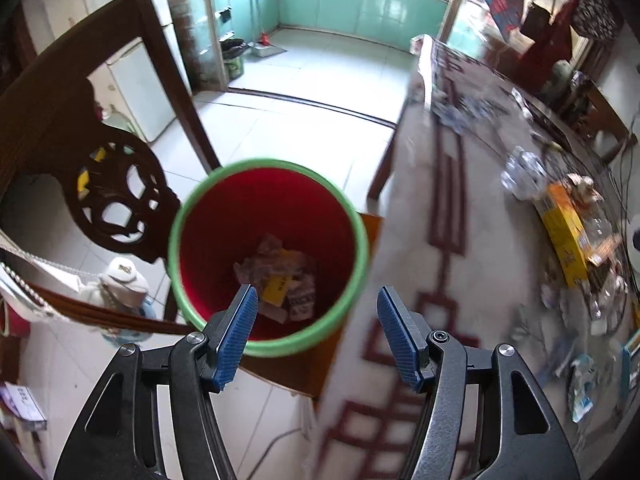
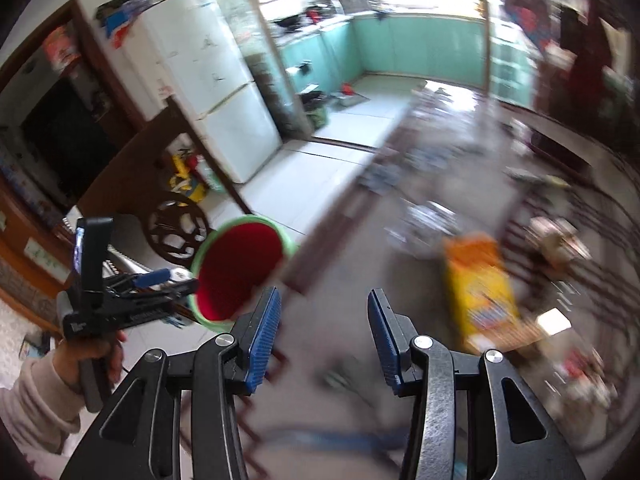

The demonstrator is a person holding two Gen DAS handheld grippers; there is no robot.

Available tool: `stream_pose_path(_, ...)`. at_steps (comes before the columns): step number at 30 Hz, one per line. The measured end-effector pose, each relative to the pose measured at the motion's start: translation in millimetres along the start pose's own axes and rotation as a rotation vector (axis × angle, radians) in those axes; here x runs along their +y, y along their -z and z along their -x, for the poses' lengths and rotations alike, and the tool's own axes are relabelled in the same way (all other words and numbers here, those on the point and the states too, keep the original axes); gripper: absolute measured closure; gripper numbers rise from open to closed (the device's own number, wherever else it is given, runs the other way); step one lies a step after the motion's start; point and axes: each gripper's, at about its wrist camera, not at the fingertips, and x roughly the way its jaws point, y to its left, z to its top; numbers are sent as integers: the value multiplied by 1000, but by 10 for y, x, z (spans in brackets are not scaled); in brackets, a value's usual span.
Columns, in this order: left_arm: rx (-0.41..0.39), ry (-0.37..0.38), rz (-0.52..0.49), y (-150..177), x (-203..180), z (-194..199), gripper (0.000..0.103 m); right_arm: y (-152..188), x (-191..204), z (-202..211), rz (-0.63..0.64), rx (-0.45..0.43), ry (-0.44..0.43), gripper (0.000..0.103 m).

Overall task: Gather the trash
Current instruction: 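Grasp the blue-white snack packet with the left tool while the right tool grasps crumpled brown paper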

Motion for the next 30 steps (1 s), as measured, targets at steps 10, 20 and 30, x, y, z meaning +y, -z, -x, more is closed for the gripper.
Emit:
stream_pose_path(10,17,76,-109,194,-956,97,42,1110,-1030,416,-144,170,87,59)
stream_pose_path(20,131,368,-370,672,-2339,107,41,1400,-1674,571,-255,107,181,59)
stream_pose_path(30,188,329,-526,1009,-3064,-210,42,1201,-2128,754,-283,49,218,59)
